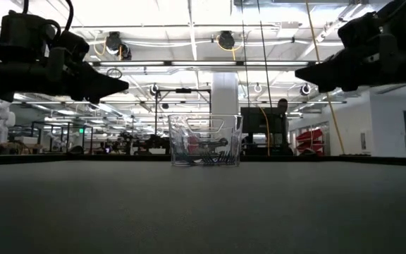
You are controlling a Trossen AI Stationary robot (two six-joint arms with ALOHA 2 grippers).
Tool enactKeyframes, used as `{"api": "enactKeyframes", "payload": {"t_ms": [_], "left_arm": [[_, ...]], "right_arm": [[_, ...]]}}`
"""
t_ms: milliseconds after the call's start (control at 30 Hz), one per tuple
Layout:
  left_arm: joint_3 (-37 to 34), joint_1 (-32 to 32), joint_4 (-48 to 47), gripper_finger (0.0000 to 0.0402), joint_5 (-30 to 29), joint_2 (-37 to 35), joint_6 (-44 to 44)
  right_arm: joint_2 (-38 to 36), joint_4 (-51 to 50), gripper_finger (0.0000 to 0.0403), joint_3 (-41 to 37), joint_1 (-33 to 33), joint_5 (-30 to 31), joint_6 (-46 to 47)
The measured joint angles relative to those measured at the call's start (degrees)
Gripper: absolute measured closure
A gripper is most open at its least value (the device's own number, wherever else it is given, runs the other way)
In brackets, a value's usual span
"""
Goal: Sort silverware by color (type)
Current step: Return to Home Position
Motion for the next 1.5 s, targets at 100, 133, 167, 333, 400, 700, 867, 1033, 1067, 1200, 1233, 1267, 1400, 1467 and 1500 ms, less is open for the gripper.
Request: {"api": "enactKeyframes", "payload": {"t_ms": [100, 133, 167, 333, 400, 700, 867, 1033, 1067, 1200, 1233, 1267, 1400, 1467, 1500], "left_arm": [[-0.02, 0.54, 0.16, 0.0389, 0.55, -0.11, 0.00], [-0.02, 0.81, 0.15, 0.0389, 0.60, -0.11, -0.01], [-0.02, 1.00, 0.12, 0.0389, 0.61, -0.11, -0.02], [-0.04, 1.80, 0.21, 0.0389, 0.79, -0.13, -0.04], [-0.04, 1.80, 0.41, 0.0389, 0.79, -0.13, -0.04], [-0.07, 1.73, 1.00, 0.0389, 0.90, -5.22, -2.26], [-0.07, 1.13, -1.19, 0.0389, 2.70, -10.58, -4.63], [-0.07, 0.38, -7.15, 0.0389, 0.49, -15.82, -4.63], [-0.07, 0.40, -8.17, 0.0389, -0.01, -16.78, -4.63], [-0.07, 0.40, -12.69, 0.0389, -0.63, -20.89, -4.61], [-0.07, 0.40, -13.65, 0.0389, -0.65, -21.93, -4.57], [-0.07, 0.40, -14.65, 0.0389, -0.67, -22.97, -4.53], [-0.07, 0.40, -18.81, 0.0389, -1.71, -26.96, -4.34], [-0.07, 0.40, -20.90, 0.0389, -1.85, -28.85, -4.20], [-0.07, 0.40, -21.76, 0.0389, -1.91, -29.74, -4.20]], "right_arm": [[-0.69, 0.35, 0.0403, -0.03, 0.00, 0.02, -0.17], [-0.93, 0.31, 0.0403, -0.04, 0.00, 0.02, -0.16], [-1.13, 0.00, 0.0403, -0.04, 0.00, -0.01, -0.15], [-2.60, -0.94, 0.0403, -0.11, 0.00, 0.01, -0.15], [-3.31, -1.74, 0.0403, -0.11, 0.00, 0.01, -0.15], [-8.35, -6.24, 0.0403, -0.15, 0.00, 0.12, 0.43], [-11.46, -7.89, 0.0403, -0.15, 0.00, 0.20, 1.16], [-13.60, -11.05, 0.0403, -0.17, 0.00, 0.21, 0.59], [-13.98, -11.78, 0.0403, -0.17, 0.00, 0.23, 0.21], [-15.33, -12.30, 0.0403, -0.17, 0.00, 0.23, 0.03], [-15.75, -12.31, 0.0403, -0.17, 0.00, 0.23, 0.02], [-16.14, -12.32, 0.0403, -0.17, 0.00, 0.23, 0.03], [-17.58, -13.19, 0.0403, -0.20, 0.00, 0.23, 1.22], [-18.18, -14.22, 0.0403, -0.20, 0.04, 0.23, 1.38], [-18.50, -14.84, 0.0403, -0.20, 0.04, 0.24, 1.51]]}}
